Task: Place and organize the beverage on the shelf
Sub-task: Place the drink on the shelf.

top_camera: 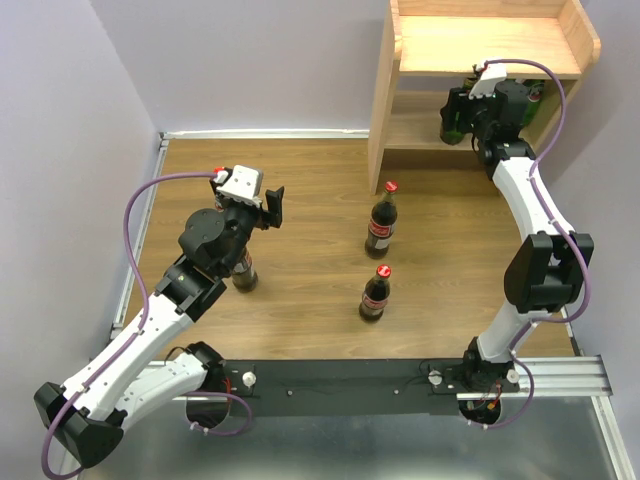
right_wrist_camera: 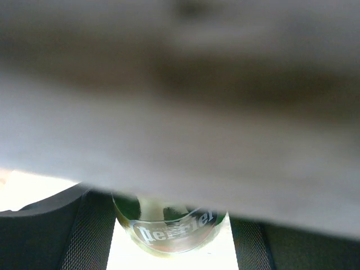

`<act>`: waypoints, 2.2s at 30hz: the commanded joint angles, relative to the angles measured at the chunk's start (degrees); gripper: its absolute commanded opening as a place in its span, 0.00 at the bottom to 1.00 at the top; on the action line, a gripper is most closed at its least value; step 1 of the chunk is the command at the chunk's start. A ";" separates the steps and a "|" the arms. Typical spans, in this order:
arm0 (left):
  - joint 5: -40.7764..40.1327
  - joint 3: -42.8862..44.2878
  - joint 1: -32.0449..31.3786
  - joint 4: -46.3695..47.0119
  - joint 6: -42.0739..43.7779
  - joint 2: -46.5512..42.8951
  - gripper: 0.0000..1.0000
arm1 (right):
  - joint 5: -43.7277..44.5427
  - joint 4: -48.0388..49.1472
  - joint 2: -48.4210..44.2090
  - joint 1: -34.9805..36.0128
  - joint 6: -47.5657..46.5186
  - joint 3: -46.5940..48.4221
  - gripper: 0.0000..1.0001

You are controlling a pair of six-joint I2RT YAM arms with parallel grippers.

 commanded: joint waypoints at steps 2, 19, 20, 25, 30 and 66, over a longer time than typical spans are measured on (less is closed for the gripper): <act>-0.94 -0.52 0.28 1.11 0.44 -0.04 0.79 | 3.59 9.45 0.15 -0.38 -1.00 3.40 0.01; -0.76 -0.52 0.45 1.11 0.44 0.13 0.79 | 5.09 10.68 1.29 -0.38 -0.56 2.61 0.29; -0.76 -0.52 0.45 1.11 0.44 0.13 0.79 | 5.00 10.68 1.29 -0.38 -0.48 2.44 0.30; -0.76 -0.52 0.45 1.02 0.35 0.22 0.79 | 4.30 10.77 1.73 -0.38 -0.12 2.17 0.35; -0.76 -0.52 0.45 1.11 0.35 0.22 0.79 | 4.03 10.85 2.35 -0.38 0.05 2.26 0.40; -0.59 -0.52 0.63 1.02 0.26 -0.31 0.79 | 0.69 10.94 0.41 -0.38 2.43 -1.43 0.67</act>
